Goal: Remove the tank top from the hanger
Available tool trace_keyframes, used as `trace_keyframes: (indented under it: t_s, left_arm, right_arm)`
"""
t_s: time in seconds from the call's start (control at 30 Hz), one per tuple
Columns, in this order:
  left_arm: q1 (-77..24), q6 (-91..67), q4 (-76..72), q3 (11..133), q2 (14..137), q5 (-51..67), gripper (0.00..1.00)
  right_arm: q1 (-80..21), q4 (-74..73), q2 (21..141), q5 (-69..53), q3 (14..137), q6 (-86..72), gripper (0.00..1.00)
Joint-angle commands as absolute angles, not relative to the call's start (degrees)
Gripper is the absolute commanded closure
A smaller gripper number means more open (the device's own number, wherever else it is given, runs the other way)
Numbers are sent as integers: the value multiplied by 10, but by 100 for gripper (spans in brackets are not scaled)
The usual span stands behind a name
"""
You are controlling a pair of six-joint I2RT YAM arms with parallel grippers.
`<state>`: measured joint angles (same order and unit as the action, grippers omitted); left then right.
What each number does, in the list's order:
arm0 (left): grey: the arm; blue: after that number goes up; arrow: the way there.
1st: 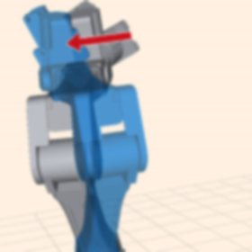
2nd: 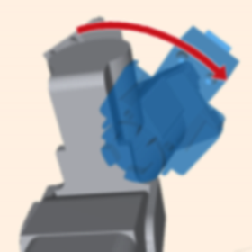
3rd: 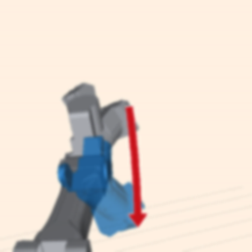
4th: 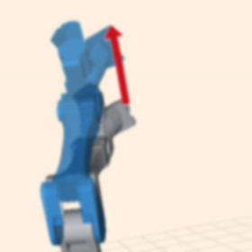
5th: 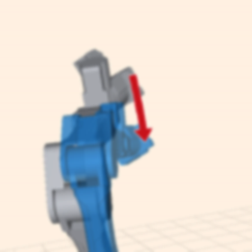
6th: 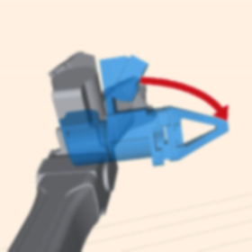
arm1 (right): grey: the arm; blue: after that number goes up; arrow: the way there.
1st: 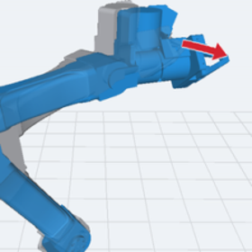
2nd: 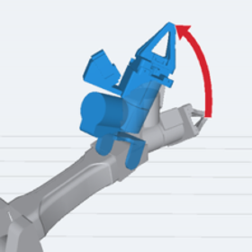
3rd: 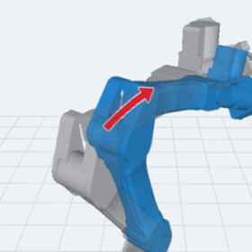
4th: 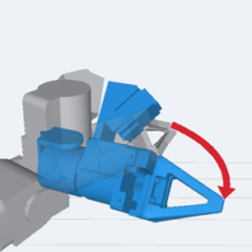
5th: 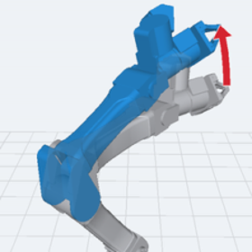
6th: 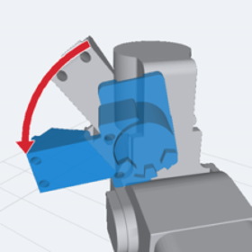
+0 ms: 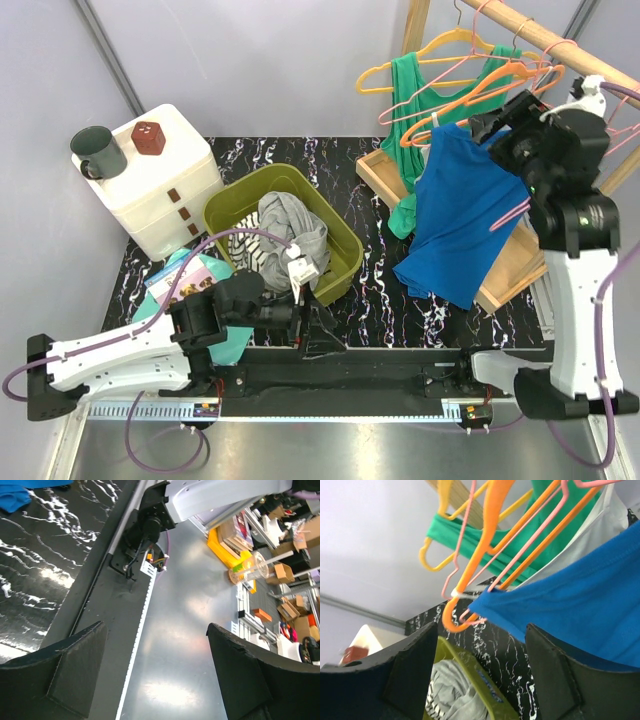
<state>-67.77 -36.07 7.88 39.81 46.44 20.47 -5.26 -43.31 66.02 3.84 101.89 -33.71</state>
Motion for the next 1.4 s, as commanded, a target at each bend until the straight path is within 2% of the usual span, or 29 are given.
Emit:
trace_keyframes:
  t_s: [0.0, 0.17, 0.33, 1.03, 1.1, 1.17, 1.2, 1.37]
  left_arm:
    - [-680, -346, 103, 410, 435, 164, 16]
    - [-680, -330, 151, 429, 426, 141, 16]
    - [-680, -326, 158, 437, 429, 136, 16]
    - [-680, -334, 177, 441, 410, 133, 16]
    - [-680, -335, 178, 442, 410, 132, 16]
    - [-680, -335, 178, 443, 410, 132, 16]
    - [-680, -335, 178, 443, 410, 132, 16]
    - [-680, -337, 179, 443, 407, 133, 16]
  right_arm:
    - [-52, -369, 693, 94, 1038, -345, 24]
    - [-52, -346, 724, 145, 1045, -361, 31]
    - [-52, -317, 743, 171, 1031, -386, 42]
    - [-51, -270, 771, 220, 981, -415, 55]
    - [-51, -269, 770, 219, 984, -413, 63]
    - [-51, -265, 769, 221, 983, -415, 66]
    - [-51, -265, 768, 221, 984, -417, 71]
    - [-52, -263, 748, 218, 977, -434, 80]
